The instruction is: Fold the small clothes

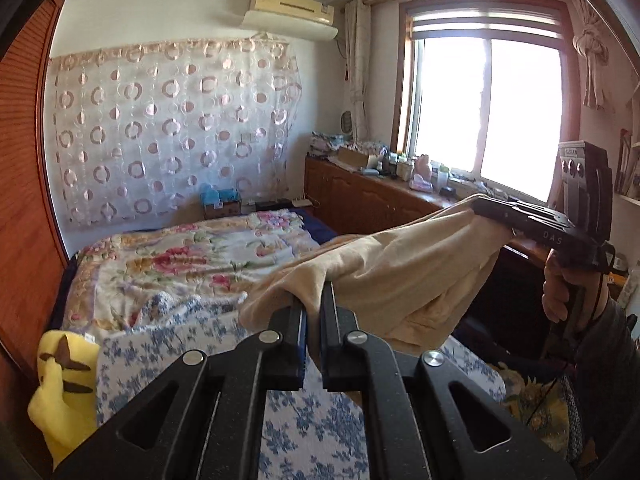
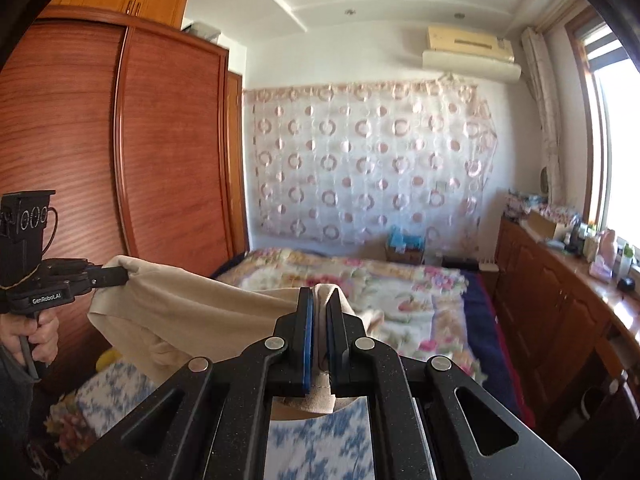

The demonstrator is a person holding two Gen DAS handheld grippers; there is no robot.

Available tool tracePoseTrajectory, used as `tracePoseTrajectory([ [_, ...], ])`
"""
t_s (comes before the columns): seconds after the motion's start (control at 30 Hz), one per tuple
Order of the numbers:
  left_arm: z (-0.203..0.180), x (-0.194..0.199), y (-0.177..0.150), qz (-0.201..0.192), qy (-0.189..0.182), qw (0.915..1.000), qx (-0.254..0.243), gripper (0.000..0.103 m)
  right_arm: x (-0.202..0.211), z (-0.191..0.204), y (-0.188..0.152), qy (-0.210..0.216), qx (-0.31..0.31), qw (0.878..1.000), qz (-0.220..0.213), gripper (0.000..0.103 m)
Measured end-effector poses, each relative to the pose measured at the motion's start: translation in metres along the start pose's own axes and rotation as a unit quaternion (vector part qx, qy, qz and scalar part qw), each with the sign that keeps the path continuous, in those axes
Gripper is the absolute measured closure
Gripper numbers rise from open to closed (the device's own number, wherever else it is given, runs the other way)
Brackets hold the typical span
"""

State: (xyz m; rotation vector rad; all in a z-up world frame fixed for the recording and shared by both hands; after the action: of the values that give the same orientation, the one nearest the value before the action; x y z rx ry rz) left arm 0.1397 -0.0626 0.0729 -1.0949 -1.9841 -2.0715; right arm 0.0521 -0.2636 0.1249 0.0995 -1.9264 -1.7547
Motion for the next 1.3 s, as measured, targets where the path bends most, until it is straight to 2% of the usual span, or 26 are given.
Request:
tracePoseTrajectory([
  [0.13, -0.015, -0.019, -0.059, 0.051, -0.026, 0.9982, 0.016, 0.097, -0.008, 0.005, -0.065, 0.004, 0.005, 0.997, 0.072, 0.098],
  [0.2, -0.019, -0.031, -0.084, 0.077, -0.035, 0.9962, 0.021, 0.097, -0.010, 0.006, -0.081, 0.009, 0.004, 0.996, 0.093, 0.099],
  [0.27, -0.021, -0.040, -0.095, 0.091, -0.036, 0.9950, 0.021, 0.097, -0.015, 0.005, -0.088, 0.014, 0.000, 0.994, 0.106, 0.099],
  [0.43, -0.011, -0.066, -0.096, 0.110, -0.041, 0.9924, 0.039, 0.097, -0.034, 0.003, -0.089, 0.015, 0.005, 0.992, 0.123, 0.099],
  [0.6, 0.016, -0.091, -0.074, 0.107, -0.038, 0.9920, 0.055, 0.097, -0.066, -0.029, -0.070, 0.012, -0.004, 0.992, 0.126, 0.100],
  [0.7, 0.036, -0.116, -0.057, 0.109, -0.024, 0.9919, 0.061, 0.097, -0.107, -0.044, -0.054, 0.005, -0.010, 0.991, 0.132, 0.100],
  [0.8, 0.060, -0.164, -0.050, 0.147, 0.000, 0.9876, 0.055, 0.097, -0.171, -0.071, -0.047, -0.011, -0.041, 0.987, 0.156, 0.099],
  [0.83, 0.068, -0.177, -0.051, 0.155, 0.011, 0.9865, 0.052, 0.091, -0.186, -0.077, -0.049, -0.011, -0.050, 0.984, 0.169, 0.099],
  [0.9, 0.079, -0.190, -0.052, 0.161, 0.024, 0.9852, 0.055, 0.075, -0.212, -0.086, -0.057, -0.030, -0.058, 0.978, 0.200, 0.086],
  [0.93, 0.080, -0.190, -0.053, 0.157, 0.021, 0.9859, 0.055, 0.058, -0.217, -0.088, -0.059, -0.038, -0.051, 0.977, 0.202, 0.080],
  [0.97, 0.080, -0.190, -0.054, 0.152, 0.021, 0.9868, 0.053, 0.051, -0.218, -0.087, -0.061, -0.041, -0.042, 0.978, 0.202, 0.073],
  [1.07, 0.079, -0.190, -0.068, 0.165, 0.015, 0.9852, 0.045, 0.043, -0.215, -0.077, -0.071, -0.019, -0.026, 0.977, 0.209, 0.067],
  [1.13, 0.078, -0.190, -0.083, 0.175, 0.012, 0.9835, 0.042, 0.043, -0.210, -0.068, -0.073, 0.003, -0.016, 0.977, 0.211, 0.067],
  [1.3, 0.071, -0.192, -0.114, 0.201, -0.003, 0.9787, 0.041, 0.042, -0.193, -0.044, -0.080, 0.053, 0.020, 0.976, 0.212, 0.055],
])
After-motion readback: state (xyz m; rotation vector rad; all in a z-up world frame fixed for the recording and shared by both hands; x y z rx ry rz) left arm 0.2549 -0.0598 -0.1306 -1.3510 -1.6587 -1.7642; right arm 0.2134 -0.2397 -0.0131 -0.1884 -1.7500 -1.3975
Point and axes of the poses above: each gripper's, at about its wrist camera, not at the fingertips, and x roughly against the way its jaws point, z to its left, y to its top, the point moved 10 cm from there along -x, roughly the way its jaws point, and after that the axes turned 6 degrees about z, right-handed, at the moved point
